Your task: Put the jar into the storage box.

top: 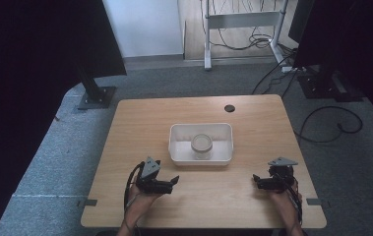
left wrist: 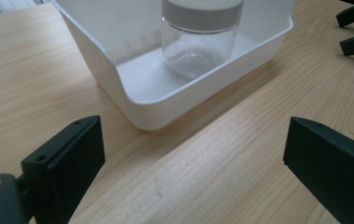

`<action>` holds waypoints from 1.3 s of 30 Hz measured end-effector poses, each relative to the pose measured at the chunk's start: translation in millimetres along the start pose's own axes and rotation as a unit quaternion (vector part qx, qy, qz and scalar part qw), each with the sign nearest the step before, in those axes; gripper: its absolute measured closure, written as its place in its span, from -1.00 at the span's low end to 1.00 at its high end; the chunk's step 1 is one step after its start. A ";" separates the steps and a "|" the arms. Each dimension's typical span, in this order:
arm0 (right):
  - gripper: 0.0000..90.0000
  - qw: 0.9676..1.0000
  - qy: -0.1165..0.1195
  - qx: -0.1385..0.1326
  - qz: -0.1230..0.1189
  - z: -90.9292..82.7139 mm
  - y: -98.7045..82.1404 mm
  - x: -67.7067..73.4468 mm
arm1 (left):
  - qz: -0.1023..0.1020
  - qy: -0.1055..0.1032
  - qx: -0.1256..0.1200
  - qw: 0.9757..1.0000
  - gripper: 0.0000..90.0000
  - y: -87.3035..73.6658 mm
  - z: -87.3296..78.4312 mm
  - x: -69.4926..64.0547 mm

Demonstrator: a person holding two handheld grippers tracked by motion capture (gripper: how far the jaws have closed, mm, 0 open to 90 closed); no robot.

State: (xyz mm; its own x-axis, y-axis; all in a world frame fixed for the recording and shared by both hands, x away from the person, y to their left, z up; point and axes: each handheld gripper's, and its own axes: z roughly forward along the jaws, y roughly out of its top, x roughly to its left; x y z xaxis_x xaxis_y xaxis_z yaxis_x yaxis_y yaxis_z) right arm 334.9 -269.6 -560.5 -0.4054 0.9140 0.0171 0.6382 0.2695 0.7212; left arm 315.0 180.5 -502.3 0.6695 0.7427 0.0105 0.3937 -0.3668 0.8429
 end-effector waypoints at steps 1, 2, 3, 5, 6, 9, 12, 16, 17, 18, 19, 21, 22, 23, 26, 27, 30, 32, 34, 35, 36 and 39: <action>-0.92 1.000 0.000 0.000 0.000 0.0 0.0 0.0 | -0.001 0.001 0.000 1.000 -0.89 -1.7 -0.2 0.0; -0.92 1.000 0.000 0.000 0.000 0.0 0.0 0.0 | -0.001 0.001 0.000 1.000 -0.89 -3.5 -0.4 0.1; -0.92 1.000 0.000 0.000 0.000 0.0 0.0 0.0 | -0.001 0.002 0.001 1.000 -0.89 -5.3 -0.6 0.2; -0.92 1.000 0.000 0.000 0.000 0.0 0.0 0.0 | -0.002 0.002 0.004 1.000 -0.89 -9.1 -0.4 0.6; -0.92 1.000 0.000 0.000 0.000 0.0 0.0 0.0 | -0.003 0.002 0.004 1.000 -0.89 -11.1 -0.4 0.6; -0.92 1.000 0.000 0.000 0.000 0.0 0.0 0.0 | -0.006 0.003 0.008 1.000 -0.89 -17.2 -0.1 0.9; -0.92 1.000 0.000 0.000 0.000 0.0 0.0 0.0 | -0.009 0.004 0.012 1.000 -0.89 -22.3 0.4 1.3; -0.92 1.000 0.000 0.000 0.000 0.0 0.0 0.0 | -0.010 0.007 0.016 1.000 -0.89 -26.7 0.2 1.7; -0.92 1.000 0.000 0.000 0.000 0.0 0.0 0.0 | -0.010 0.008 0.017 1.000 -0.89 -27.7 0.2 1.7; -0.92 1.000 0.000 0.000 0.000 0.0 0.0 0.0 | -0.009 0.009 0.020 1.000 -0.89 -28.6 0.2 1.8; -0.92 1.000 0.000 0.000 0.000 0.0 0.0 0.0 | -0.009 0.010 0.021 1.000 -0.89 -29.5 0.4 1.7; -0.92 1.000 0.000 0.000 0.000 0.0 0.0 0.0 | -0.008 0.011 0.026 1.000 -0.89 -31.5 0.8 1.8; -0.92 1.000 0.000 0.000 0.000 0.0 0.0 0.0 | -0.009 0.011 0.029 0.999 -0.89 -32.6 1.2 1.8; -0.92 1.000 0.000 0.000 0.000 0.0 0.0 0.0 | -0.009 0.011 0.032 0.999 -0.89 -33.8 1.5 2.0; -0.92 1.000 0.000 0.000 0.000 0.0 0.0 0.0 | -0.010 0.012 0.045 0.999 -0.89 -37.6 3.2 2.3; -0.92 1.000 0.000 0.000 0.000 0.0 0.0 0.0 | -0.010 0.013 0.049 0.999 -0.89 -38.9 4.1 2.2; -0.92 1.000 0.000 0.000 0.000 0.0 0.0 0.0 | -0.008 0.014 0.064 0.998 -0.89 -42.6 6.4 2.5; -0.92 1.000 0.000 0.000 0.000 0.0 0.0 0.1 | -0.007 0.014 0.072 0.997 -0.89 -44.8 7.9 2.1; -0.92 1.000 0.000 0.000 0.000 0.0 0.0 0.0 | -0.006 0.015 0.081 0.997 -0.89 -46.4 9.2 1.8; -0.92 1.000 0.000 0.000 0.000 0.0 0.0 0.1 | -0.005 0.015 0.083 0.996 -0.89 -47.2 9.9 1.7; -0.92 1.000 0.000 0.000 0.000 0.0 0.0 0.0 | -0.005 0.016 0.086 0.996 -0.89 -47.8 10.5 1.5; -0.92 1.000 0.001 0.000 -0.001 0.0 0.0 0.0 | -0.004 0.016 0.093 0.995 -0.89 -49.1 11.9 1.2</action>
State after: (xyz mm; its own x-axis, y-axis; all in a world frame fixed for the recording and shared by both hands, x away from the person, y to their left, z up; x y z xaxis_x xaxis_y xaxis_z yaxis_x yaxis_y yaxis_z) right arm 334.9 -269.5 -560.5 -0.4068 0.9133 0.0172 0.6376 0.2705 0.7213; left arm 304.0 192.7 -550.1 0.6463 0.7627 0.0235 0.5117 -0.4560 0.7282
